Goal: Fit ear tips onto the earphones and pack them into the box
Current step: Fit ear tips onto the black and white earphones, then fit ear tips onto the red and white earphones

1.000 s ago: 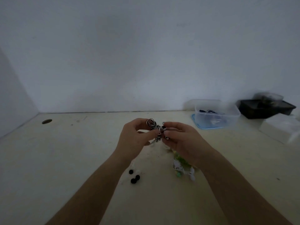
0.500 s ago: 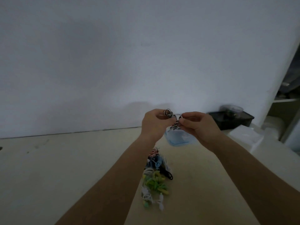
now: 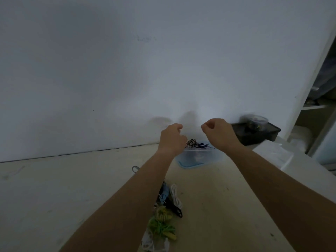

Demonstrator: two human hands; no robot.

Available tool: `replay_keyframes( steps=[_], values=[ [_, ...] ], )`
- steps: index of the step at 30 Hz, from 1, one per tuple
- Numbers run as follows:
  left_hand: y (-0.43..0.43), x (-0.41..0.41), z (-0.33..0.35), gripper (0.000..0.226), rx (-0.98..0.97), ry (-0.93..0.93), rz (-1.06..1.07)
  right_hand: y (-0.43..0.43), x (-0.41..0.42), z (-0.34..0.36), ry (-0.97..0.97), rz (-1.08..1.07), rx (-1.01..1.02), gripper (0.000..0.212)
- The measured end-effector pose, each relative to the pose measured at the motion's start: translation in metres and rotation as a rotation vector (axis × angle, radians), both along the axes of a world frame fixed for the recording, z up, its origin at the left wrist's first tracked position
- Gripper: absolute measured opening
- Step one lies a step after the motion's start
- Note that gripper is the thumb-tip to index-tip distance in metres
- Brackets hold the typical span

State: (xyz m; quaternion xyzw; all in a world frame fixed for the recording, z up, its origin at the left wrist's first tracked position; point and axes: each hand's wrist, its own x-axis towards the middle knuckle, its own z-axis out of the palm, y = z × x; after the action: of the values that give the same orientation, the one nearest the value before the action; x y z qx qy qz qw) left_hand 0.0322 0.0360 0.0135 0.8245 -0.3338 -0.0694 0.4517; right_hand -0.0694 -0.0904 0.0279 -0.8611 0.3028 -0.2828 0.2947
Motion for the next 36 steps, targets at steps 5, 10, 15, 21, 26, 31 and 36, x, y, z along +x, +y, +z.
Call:
replay_keyframes(
  steps=[5, 10, 15, 21, 26, 31, 36],
  values=[
    [0.030, 0.001, 0.001, 0.035, -0.050, -0.062, 0.035, 0.017, -0.006, 0.001, -0.064, 0.043, 0.021, 0.019],
    [0.076, -0.009, 0.004, 0.023, -0.055, -0.124, 0.065, 0.058, -0.018, 0.004, -0.101, 0.155, 0.026, 0.017],
    [0.125, -0.017, -0.005, 0.024, -0.026, -0.155, 0.087, 0.100, -0.027, -0.011, -0.007, 0.323, 0.071, 0.014],
    [0.163, -0.017, -0.030, 0.025, 0.048, -0.159, 0.139, 0.133, -0.028, -0.038, 0.128, 0.487, -0.029, 0.014],
    [0.173, -0.008, -0.047, 0.029, 0.275, -0.174, 0.068, 0.152, -0.017, -0.048, 0.207, 0.360, -0.153, 0.020],
    [0.175, -0.005, -0.055, 0.033, 0.243, -0.117, 0.018, 0.156, -0.008, -0.049, 0.267, 0.346, -0.181, 0.022],
    [0.185, -0.001, -0.056, 0.039, 0.140, -0.090, 0.014, 0.154, -0.007, -0.043, 0.100, 0.353, -0.088, 0.008]
  ],
)
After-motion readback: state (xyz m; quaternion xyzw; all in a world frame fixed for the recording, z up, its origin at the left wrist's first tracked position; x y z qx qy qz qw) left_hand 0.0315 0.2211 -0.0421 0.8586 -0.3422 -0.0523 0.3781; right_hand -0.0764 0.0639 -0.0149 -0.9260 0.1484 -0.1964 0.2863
